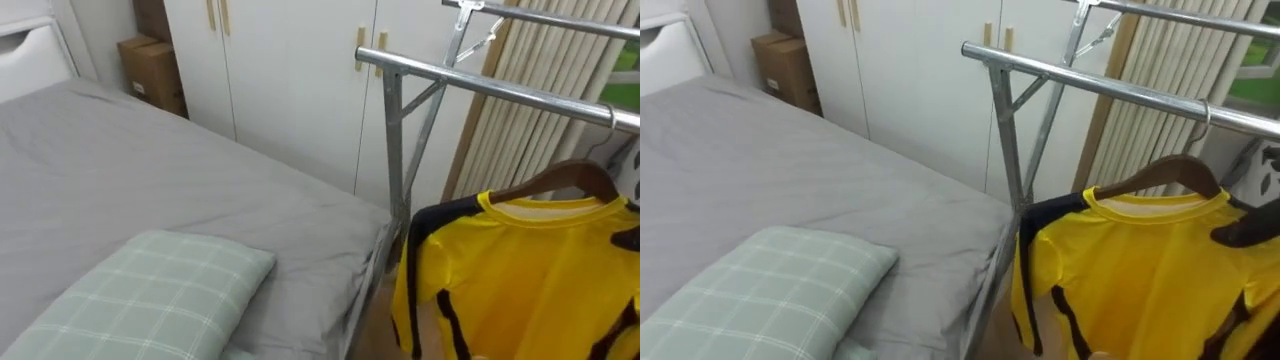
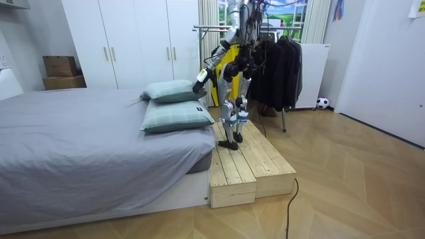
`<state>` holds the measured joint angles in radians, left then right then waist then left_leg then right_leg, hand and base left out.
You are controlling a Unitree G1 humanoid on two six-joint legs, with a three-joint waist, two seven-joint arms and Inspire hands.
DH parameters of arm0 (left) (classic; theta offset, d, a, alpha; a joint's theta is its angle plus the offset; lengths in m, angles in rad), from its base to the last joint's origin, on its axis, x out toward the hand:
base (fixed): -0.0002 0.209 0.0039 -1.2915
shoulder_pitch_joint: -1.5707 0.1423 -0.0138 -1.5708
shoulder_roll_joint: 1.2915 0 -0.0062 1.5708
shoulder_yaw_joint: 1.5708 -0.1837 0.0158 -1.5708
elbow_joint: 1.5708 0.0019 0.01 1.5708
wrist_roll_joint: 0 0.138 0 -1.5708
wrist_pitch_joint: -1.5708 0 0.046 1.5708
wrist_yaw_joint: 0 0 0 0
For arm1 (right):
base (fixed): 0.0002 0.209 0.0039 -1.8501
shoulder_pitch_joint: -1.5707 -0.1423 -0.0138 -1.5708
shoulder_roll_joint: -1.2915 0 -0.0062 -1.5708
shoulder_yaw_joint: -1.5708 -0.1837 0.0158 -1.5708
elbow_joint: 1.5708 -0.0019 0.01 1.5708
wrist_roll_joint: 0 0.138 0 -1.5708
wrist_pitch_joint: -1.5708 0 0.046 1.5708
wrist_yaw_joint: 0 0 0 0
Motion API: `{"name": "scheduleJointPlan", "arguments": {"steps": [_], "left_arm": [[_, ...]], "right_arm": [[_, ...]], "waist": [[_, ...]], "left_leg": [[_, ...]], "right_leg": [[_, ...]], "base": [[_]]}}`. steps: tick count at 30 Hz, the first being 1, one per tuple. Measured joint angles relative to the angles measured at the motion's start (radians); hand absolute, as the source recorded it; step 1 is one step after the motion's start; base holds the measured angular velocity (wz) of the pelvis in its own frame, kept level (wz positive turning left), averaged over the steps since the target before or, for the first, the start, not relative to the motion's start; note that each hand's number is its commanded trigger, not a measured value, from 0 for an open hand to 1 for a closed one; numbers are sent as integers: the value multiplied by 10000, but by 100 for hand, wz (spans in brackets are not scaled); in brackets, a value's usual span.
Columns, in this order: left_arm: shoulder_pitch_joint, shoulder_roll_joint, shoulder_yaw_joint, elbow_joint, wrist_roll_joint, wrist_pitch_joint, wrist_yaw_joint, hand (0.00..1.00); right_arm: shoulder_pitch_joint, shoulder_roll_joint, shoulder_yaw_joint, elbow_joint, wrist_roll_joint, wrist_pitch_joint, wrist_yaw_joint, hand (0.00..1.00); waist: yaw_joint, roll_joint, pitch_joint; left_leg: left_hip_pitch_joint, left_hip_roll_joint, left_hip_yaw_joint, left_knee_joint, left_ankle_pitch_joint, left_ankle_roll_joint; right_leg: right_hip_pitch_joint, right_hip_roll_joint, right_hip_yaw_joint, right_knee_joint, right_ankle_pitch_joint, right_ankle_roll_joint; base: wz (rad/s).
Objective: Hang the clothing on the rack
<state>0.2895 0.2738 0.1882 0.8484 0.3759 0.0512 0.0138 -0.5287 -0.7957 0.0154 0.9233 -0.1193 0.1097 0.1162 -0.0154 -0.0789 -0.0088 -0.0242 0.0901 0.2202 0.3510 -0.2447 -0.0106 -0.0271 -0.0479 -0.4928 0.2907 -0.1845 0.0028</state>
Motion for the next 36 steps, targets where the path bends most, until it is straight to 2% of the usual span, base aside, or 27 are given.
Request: {"name": "scheduleJointPlan", "arguments": {"steps": [4,8,10,11,13,15,19,20,21,22,23,24,25,26,27,29,30,32,33,36], "left_arm": [[-49,54,37,-1,-632,-6,-174,0],[13,120,35,15,-710,6,-286,0],[124,131,32,11,-796,16,-267,0],[156,128,32,11,-936,69,-241,0],[160,127,-3,19,-1036,130,-133,0],[205,127,31,179,-1078,130,210,0],[360,122,55,252,-1072,131,475,0],[425,94,59,250,-1043,131,489,0],[447,72,27,253,-1061,137,509,0],[449,59,11,263,-1071,137,541,0],[420,20,-72,354,-1113,126,639,0],[416,-36,-199,396,-1114,116,695,0],[421,-71,-265,419,-1114,105,730,0],[432,-186,-302,422,-1101,97,821,0],[437,-305,-285,428,-1104,93,898,0],[514,-460,-256,445,-1274,54,934,0],[571,-549,-246,512,-1416,-10,932,0],[620,-659,-227,690,-1498,-123,930,0],[620,-668,-249,802,-1502,-163,923,0],[635,-688,-273,1012,-1904,-276,903,0]], "right_arm": [[425,2,-312,-498,-39,-16,-543,0],[1577,5,-877,-1820,-380,-2,-992,0],[2182,110,-1044,-2444,-405,-2,-1188,0],[2823,268,-1352,-3075,-383,-8,-1346,0],[3390,643,-1685,-3791,-127,-44,-1542,0],[3944,1309,-2128,-4440,667,-174,-1578,0],[5037,2283,-2798,-5482,2272,-359,-1599,0],[5285,2650,-2957,-5765,2446,-367,-1605,0],[5511,2997,-3022,-5994,2649,-536,-1668,0],[5581,3172,-3022,-6002,2800,-675,-1709,0],[5739,3559,-3012,-6014,2939,-916,-1791,0],[6085,3923,-2977,-6147,3191,-1148,-1845,0],[6309,4099,-2916,-6221,3284,-1267,-1875,0],[6705,4501,-2763,-6221,3444,-1444,-1865,0],[7010,4966,-2742,-6101,3675,-1470,-1814,0],[7342,5511,-2729,-5616,4202,-1529,-1787,0],[7494,5729,-2713,-5263,4413,-1547,-1774,0],[7669,5915,-2708,-4737,4690,-1596,-1770,0],[7770,5974,-2677,-4447,4902,-1641,-1754,0],[7823,6084,-2340,-3590,5139,-1872,-1561,0]], "waist": [[42,-47,13],[67,-75,12],[100,-97,23],[104,-151,15],[31,-197,42],[-35,-246,55],[-99,-170,39],[-106,-131,55],[-129,-56,87],[-144,-13,107],[-157,104,151],[-164,210,131],[-155,262,114],[-168,348,109],[-209,414,113],[-237,514,95],[-284,593,107],[-322,631,121],[-353,681,92],[-429,731,88]], "left_leg": [[-43,-49,190,191,-131,229],[115,-177,397,124,-209,387],[332,-213,513,16,-228,426],[480,-304,516,-157,-228,436],[551,-340,585,-270,-237,492],[726,-357,795,-515,-216,535],[983,-376,952,-840,-211,531],[1025,-377,999,-876,-216,521],[1064,-377,1026,-937,-219,516],[1070,-375,1029,-944,-222,512],[1065,-371,1034,-949,-234,505],[1062,-376,1033,-1032,-241,510],[1068,-388,1030,-1105,-240,511],[1078,-412,996,-1164,-238,511],[1073,-427,947,-1186,-239,511],[1110,-448,917,-1268,-233,505],[1167,-464,919,-1337,-225,495],[1231,-494,942,-1459,-222,491],[1232,-496,951,-1473,-222,490],[1213,-493,977,-1481,-223,489]], "right_leg": [[-67,-39,277,6,118,50],[-50,-132,516,19,246,-2],[57,-140,656,4,274,-44],[109,-185,709,11,270,-51],[133,-200,755,-32,292,-86],[171,-179,825,-186,453,-295],[309,-104,925,-332,488,-264],[313,-82,996,-334,472,-238],[311,-56,1063,-350,474,-230],[311,-43,1084,-362,479,-222],[292,-38,1098,-360,486,-210],[254,-34,1111,-368,490,-203],[231,-31,1153,-370,493,-197],[207,-24,1350,-375,468,-155],[219,-32,1337,-384,435,-101],[228,-29,1332,-389,413,-65],[246,-31,1335,-393,397,-39],[248,-36,1352,-389,364,14],[241,-36,1356,-388,357,24],[221,-32,1371,-388,351,30]], "base": [[-10],[-13],[-17],[-7],[-7],[-19],[-14],[-14],[-11],[-6],[0],[0],[7],[10],[10],[4],[0],[-5],[-5],[-1]]}}
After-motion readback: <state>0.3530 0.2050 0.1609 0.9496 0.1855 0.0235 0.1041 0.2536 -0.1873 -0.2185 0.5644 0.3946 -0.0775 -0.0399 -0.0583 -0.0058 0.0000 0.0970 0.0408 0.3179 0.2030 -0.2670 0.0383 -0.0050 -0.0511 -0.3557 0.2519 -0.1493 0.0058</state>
